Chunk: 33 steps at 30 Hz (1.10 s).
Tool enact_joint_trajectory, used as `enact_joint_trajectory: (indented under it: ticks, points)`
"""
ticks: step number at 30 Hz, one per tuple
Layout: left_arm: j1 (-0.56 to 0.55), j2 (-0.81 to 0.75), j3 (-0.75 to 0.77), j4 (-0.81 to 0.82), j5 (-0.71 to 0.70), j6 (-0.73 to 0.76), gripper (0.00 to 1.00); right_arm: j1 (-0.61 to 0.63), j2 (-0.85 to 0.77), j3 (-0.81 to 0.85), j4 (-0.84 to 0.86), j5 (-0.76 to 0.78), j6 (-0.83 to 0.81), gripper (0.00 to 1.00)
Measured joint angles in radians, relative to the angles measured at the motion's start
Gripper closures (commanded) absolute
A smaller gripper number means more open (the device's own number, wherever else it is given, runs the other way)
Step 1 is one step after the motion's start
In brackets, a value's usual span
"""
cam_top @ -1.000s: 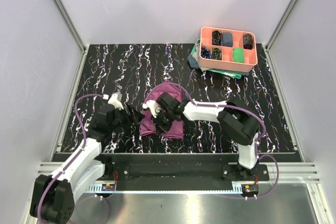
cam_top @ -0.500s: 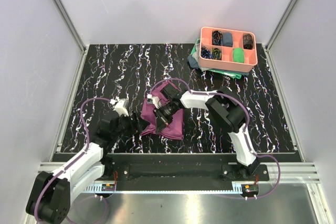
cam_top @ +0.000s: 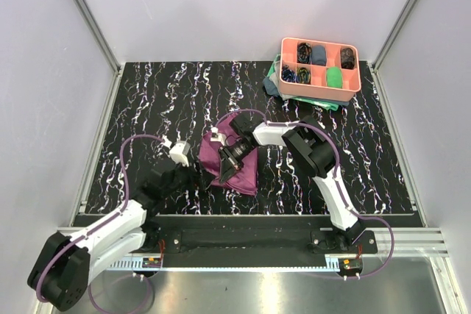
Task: Fold the napkin, place the utensils inside, and roll it up
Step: Roll the napkin with the utensil
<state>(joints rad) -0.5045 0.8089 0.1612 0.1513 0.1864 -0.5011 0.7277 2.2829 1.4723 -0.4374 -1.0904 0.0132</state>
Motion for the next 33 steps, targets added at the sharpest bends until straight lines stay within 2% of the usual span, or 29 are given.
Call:
enact_joint_trajectory:
  ticks: [8,11,18,19,22,23,24,25,27,28,29,31,33]
  points:
    - [-0.016,0.073,0.071,-0.121,-0.232,-0.126,0.26,-0.010,0.011,0.023,-0.024,-0.019,0.000,1.00]
    - [-0.016,0.077,0.080,-0.145,-0.277,-0.193,0.33,-0.010,0.011,0.028,-0.029,-0.019,0.000,1.00]
    - [-0.016,0.132,0.095,-0.159,-0.311,-0.299,0.56,-0.010,0.011,0.028,-0.039,-0.018,0.000,1.00]
    - [-0.016,0.144,0.097,-0.160,-0.312,-0.307,0.65,-0.010,0.011,0.029,-0.040,-0.018,0.000,1.00]
    - [-0.016,0.173,0.097,-0.161,-0.309,-0.324,0.78,-0.010,0.011,0.029,-0.040,-0.018,0.000,1.00]
    - [-0.016,0.180,0.097,-0.159,-0.306,-0.329,0.78,-0.010,0.011,0.029,-0.040,-0.018,0.000,1.00]
    - [-0.016,0.185,0.097,-0.159,-0.303,-0.333,0.76,-0.010,0.011,0.029,-0.040,-0.018,0.000,1.00]
    - [-0.016,0.187,0.097,-0.158,-0.303,-0.335,0.65,-0.010,0.011,0.029,-0.040,-0.018,0.000,1.00]
    - [-0.017,0.187,0.100,-0.167,-0.304,-0.329,0.51,-0.010,0.011,0.029,-0.040,-0.017,0.000,1.00]
    - [-0.017,0.183,0.101,-0.176,-0.305,-0.323,0.36,-0.010,0.011,0.029,-0.042,-0.017,0.000,1.00]
    - [-0.017,0.173,0.102,-0.188,-0.307,-0.317,0.29,-0.010,0.011,0.030,-0.044,-0.016,0.000,1.00]
    - [-0.017,0.133,0.105,-0.211,-0.310,-0.303,0.18,-0.010,0.011,0.033,-0.049,-0.012,0.000,1.00]
    - [-0.017,0.088,0.108,-0.229,-0.309,-0.282,0.14,-0.010,0.011,0.039,-0.055,-0.009,0.001,1.00]
